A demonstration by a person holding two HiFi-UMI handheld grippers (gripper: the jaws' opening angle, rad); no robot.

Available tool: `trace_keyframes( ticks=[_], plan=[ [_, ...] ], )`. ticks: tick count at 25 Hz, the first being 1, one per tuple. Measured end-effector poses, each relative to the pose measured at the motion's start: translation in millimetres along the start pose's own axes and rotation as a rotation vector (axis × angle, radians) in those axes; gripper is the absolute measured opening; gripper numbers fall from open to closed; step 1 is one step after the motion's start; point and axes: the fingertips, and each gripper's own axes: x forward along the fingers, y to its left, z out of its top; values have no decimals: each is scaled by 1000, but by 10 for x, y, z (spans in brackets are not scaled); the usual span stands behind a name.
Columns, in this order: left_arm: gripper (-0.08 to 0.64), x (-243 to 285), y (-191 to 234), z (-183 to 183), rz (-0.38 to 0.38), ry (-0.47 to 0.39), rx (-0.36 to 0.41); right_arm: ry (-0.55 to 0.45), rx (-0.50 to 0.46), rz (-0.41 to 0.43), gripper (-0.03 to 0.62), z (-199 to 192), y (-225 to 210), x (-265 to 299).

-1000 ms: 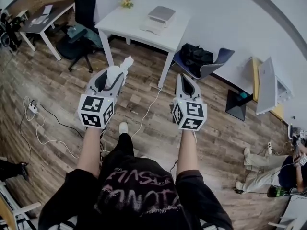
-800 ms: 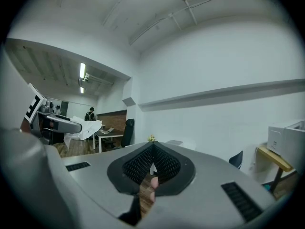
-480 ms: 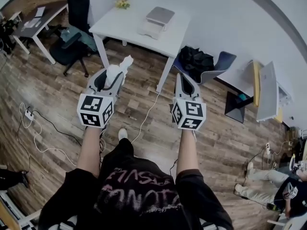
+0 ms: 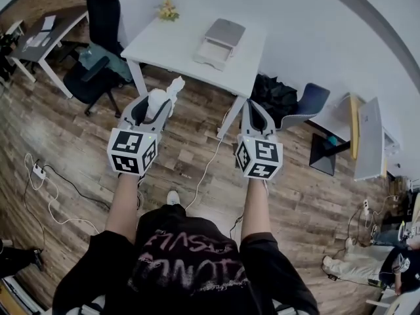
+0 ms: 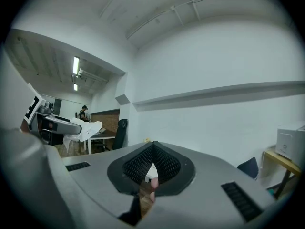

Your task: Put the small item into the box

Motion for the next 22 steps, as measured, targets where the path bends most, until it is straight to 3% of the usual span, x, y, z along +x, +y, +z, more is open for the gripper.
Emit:
trace_keyframes(
  ticks=[11,22],
  plan=[
    [183,615,581,72,-88,2,4,-2,-15,-78,9,127,85,735],
    [183,892,654,40,-126,6,-17,16,-27,-105,9,134,-30,907]
  ],
)
